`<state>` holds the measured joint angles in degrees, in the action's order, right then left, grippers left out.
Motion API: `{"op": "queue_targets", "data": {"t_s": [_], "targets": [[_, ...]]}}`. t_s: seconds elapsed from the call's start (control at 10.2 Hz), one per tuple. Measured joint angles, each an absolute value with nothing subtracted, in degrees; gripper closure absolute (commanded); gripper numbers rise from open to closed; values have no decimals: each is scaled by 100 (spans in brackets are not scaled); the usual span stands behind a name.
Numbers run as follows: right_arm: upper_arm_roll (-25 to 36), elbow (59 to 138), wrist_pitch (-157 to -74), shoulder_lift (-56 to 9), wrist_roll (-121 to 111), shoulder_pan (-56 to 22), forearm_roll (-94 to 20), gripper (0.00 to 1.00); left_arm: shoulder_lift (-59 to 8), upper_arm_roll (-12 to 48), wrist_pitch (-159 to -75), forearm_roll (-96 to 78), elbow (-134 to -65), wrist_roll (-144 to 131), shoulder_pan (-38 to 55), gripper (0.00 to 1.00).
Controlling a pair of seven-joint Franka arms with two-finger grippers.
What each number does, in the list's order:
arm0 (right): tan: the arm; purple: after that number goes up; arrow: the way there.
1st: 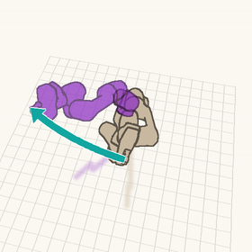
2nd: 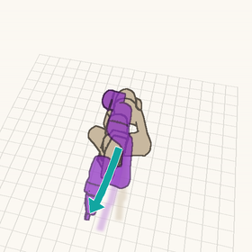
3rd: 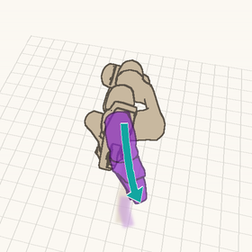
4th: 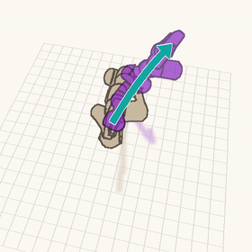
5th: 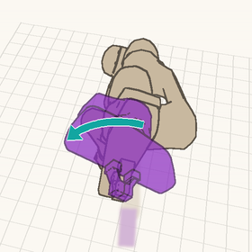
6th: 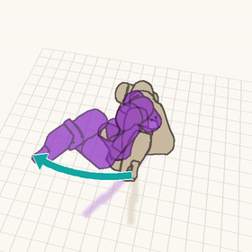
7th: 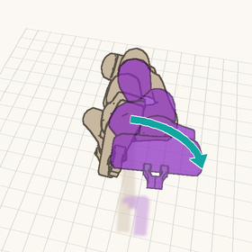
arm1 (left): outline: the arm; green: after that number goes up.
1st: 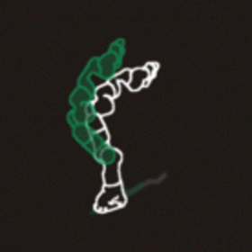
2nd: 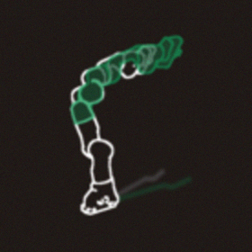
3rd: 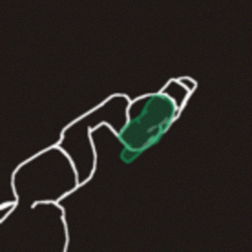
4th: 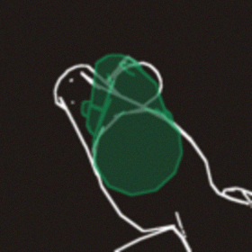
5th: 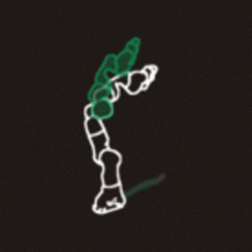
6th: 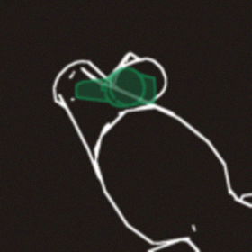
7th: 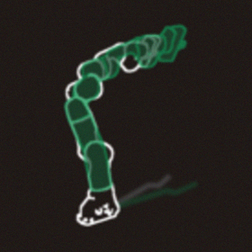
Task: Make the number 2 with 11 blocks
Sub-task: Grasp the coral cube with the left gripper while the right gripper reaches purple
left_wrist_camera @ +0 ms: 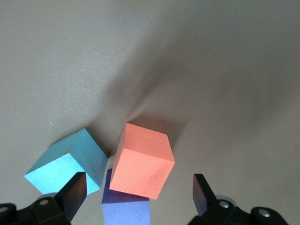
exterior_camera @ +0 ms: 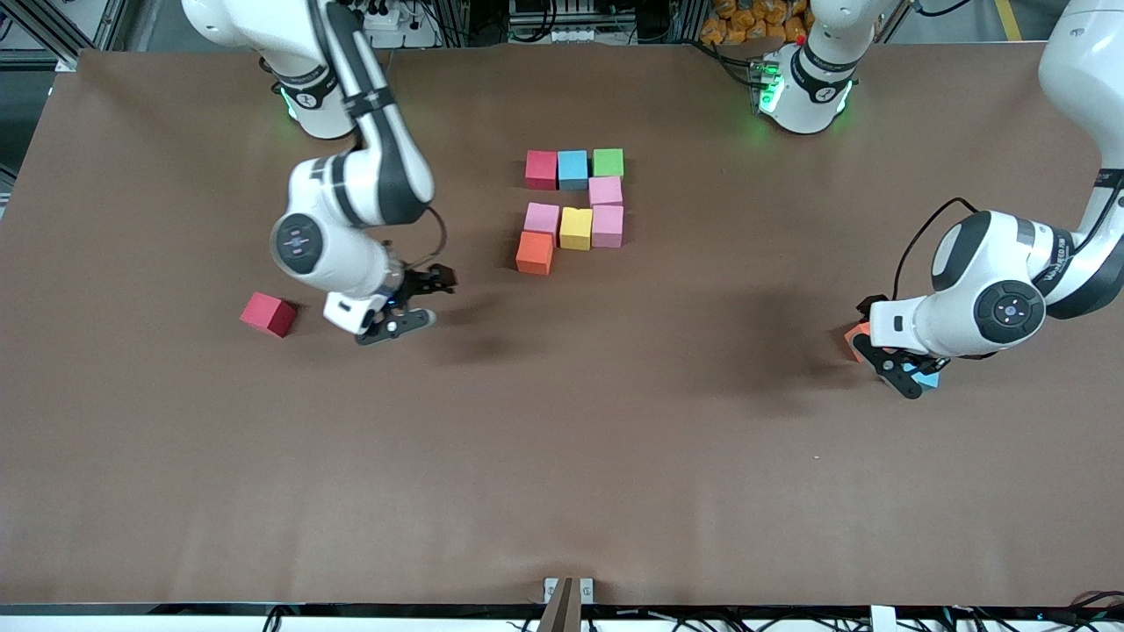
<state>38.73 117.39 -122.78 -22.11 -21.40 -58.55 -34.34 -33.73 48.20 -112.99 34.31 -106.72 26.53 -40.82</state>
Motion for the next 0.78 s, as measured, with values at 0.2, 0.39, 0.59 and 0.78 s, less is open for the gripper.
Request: {"op": "queue_targets", "data": {"t_s": [0.2, 0.39, 0.59, 0.78], "targets": [[3936, 12121, -12317, -2052, -2413, -5796, -3382, 0, -3389, 4722, -11600, 3472, -10826, 2653, -4085, 0], [4176, 12364, -12478, -2029, -2283, -5799, -3359, 0, -3411, 4620, -11849, 3520, -10965, 2654, -4111, 0], [4466, 12574, -12591, -2029, -1793, -5793, -3355, 0, -3466, 4583, -11946, 3714, -11041, 2654, -4123, 0], [4614, 12690, -12613, -2028, -1360, -5794, -3353, 0, -3491, 4536, -12042, 3770, -11159, 2654, -4182, 0]]}}
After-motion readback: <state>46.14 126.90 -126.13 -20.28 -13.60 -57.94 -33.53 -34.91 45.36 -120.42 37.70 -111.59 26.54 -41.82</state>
